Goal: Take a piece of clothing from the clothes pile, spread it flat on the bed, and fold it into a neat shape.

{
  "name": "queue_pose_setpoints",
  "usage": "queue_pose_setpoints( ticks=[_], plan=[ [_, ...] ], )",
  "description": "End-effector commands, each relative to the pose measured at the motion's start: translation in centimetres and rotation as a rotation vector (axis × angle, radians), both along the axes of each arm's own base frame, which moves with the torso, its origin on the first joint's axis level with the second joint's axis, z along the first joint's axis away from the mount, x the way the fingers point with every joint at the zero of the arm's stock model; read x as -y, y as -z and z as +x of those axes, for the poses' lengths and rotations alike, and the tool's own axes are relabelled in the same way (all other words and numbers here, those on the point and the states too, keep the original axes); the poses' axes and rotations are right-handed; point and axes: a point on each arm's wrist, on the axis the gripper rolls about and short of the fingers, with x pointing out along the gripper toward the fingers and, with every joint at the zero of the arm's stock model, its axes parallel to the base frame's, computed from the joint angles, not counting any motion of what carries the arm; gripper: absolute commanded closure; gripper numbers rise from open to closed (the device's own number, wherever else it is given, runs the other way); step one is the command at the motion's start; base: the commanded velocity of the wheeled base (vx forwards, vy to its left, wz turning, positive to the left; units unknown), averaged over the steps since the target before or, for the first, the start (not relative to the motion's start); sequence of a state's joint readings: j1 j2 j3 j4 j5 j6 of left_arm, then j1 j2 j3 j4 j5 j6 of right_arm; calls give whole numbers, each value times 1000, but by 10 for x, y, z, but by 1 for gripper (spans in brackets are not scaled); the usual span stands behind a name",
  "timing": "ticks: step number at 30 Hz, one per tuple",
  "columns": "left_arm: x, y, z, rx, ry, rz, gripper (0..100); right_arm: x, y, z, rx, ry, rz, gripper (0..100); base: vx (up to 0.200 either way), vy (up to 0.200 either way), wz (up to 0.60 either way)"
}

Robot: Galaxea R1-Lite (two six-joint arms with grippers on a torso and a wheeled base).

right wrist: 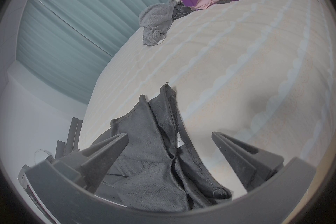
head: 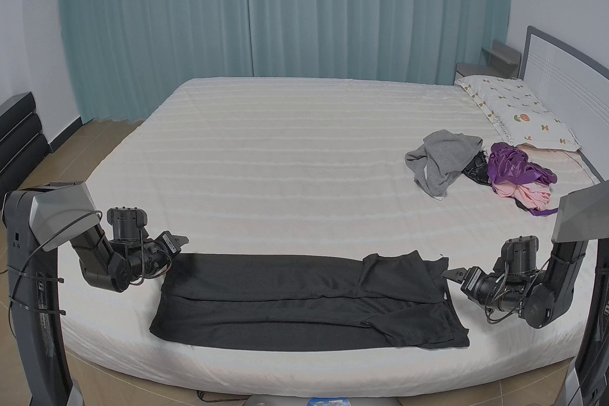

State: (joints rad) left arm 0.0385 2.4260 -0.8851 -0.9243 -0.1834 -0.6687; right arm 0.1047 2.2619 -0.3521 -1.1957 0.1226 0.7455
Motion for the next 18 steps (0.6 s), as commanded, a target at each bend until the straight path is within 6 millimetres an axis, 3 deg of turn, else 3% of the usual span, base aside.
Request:
queue_pose_setpoints(
  ticks=[1,8,14,18],
  plan=[
    [0,2,0,-3,0,2,100,-1,1,1,1,-3,0,0,0,0,0],
    [-2,2,-1,-5,-13,8,100,-3,-4,22,63,-5,7,0,0,0,0],
    [-4,-2,-1,4,-42,27,100,-8,11,58,85,-11,3,0,0,0,0],
    [-4,-2,-1,1,-47,31,100,-10,10,77,69,-20,7,0,0,0,0]
  ],
)
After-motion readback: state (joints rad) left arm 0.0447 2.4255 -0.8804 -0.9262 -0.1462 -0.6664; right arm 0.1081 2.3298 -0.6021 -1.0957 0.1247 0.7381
